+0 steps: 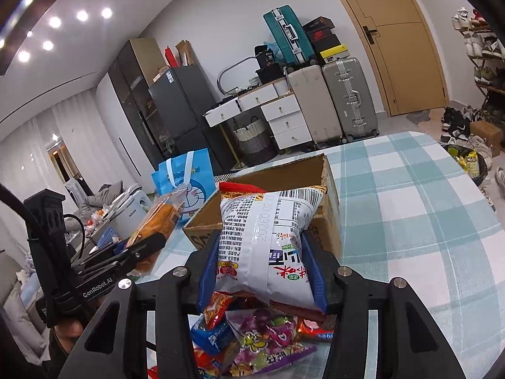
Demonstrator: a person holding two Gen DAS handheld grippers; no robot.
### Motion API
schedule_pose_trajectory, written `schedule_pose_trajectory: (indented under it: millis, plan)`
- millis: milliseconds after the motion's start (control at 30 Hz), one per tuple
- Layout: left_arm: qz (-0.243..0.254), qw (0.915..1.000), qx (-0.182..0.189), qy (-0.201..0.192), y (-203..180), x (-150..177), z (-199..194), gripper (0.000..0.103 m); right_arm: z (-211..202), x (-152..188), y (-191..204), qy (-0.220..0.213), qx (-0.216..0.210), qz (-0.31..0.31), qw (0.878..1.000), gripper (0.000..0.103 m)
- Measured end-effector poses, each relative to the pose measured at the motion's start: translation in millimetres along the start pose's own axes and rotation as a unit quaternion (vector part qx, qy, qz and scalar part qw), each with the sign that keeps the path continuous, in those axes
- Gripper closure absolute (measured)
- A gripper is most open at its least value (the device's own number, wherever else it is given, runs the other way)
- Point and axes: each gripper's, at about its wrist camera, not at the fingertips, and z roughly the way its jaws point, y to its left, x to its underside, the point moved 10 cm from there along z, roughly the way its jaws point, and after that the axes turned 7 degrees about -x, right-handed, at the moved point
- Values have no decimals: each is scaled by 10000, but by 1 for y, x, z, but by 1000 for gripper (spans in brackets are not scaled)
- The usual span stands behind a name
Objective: Organize snacks
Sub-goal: 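Carry the cake bread and chip bag into the cardboard box and release both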
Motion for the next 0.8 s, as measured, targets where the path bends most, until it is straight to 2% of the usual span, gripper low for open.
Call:
schedule_pose_trajectory:
  millis: [433,800]
  plan:
    - [62,9997,-175,165,-18,-32,47,70,30,-29,2,81,113,-122,9998,53]
    - [60,9990,-225,382,-14,-32,82,70,68,-31,-8,352,341,-190,9986,53]
